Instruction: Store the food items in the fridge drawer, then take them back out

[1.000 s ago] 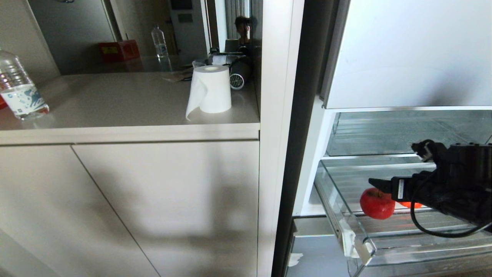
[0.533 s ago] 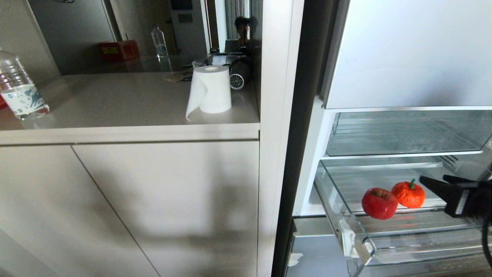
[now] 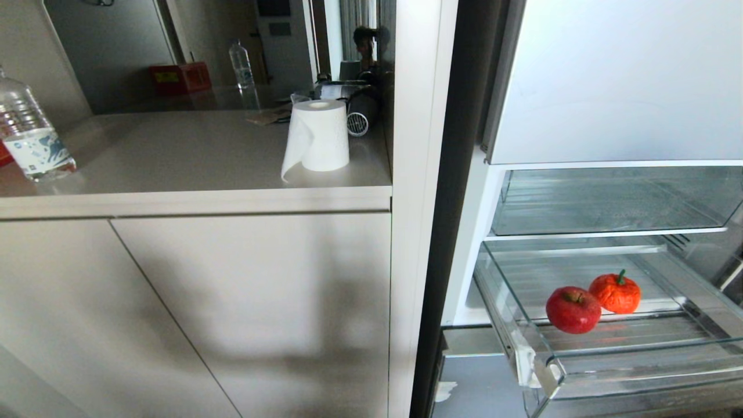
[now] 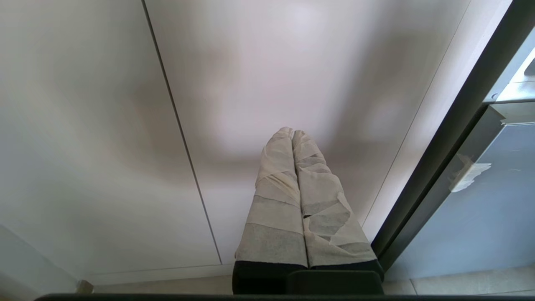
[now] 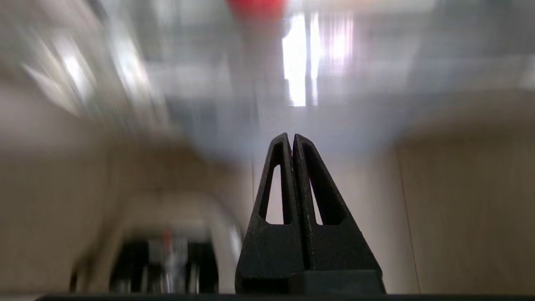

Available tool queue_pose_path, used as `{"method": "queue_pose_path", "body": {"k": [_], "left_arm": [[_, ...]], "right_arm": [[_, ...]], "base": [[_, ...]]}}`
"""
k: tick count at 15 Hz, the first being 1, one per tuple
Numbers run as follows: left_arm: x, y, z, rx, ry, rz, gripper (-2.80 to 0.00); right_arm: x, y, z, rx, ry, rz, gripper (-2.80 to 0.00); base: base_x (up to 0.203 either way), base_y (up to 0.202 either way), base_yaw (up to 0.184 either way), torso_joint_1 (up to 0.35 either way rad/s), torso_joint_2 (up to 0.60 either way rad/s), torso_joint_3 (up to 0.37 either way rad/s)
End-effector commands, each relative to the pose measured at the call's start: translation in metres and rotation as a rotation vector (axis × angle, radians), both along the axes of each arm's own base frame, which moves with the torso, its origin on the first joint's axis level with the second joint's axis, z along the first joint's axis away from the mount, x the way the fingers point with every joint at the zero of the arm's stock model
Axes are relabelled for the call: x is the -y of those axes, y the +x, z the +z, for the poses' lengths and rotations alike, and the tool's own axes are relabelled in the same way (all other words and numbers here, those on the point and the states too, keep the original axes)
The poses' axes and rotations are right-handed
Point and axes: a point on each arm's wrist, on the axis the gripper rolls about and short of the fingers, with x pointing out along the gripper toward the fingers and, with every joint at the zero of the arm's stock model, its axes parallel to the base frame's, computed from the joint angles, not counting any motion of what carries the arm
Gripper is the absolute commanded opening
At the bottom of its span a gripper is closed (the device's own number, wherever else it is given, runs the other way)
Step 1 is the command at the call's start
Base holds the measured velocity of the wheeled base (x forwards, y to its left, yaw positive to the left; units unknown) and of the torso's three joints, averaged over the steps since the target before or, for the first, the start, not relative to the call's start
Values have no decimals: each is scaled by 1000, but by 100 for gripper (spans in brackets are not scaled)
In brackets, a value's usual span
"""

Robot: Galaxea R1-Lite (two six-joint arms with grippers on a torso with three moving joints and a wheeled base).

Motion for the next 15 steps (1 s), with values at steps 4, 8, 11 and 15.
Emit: {"method": "queue_pose_path", "body": {"k": [4, 8, 11, 15], "left_arm": [[0, 0, 0, 0, 0, 0, -280], [0, 0, 0, 0, 0, 0, -280], [0, 0, 0, 0, 0, 0, -280], [0, 0, 0, 0, 0, 0, -280]], "right_arm": [[-1, 26, -9, -215, -16, 2, -280], [-3, 78, -9, -255, -48, 38, -280], [-5, 130, -9, -275, -56, 49, -280], [-9, 191, -6, -121, -32, 78, -280]], "base": [[0, 0, 0, 0, 0, 0], [0, 0, 0, 0, 0, 0], [0, 0, 0, 0, 0, 0], [0, 0, 0, 0, 0, 0]]}}
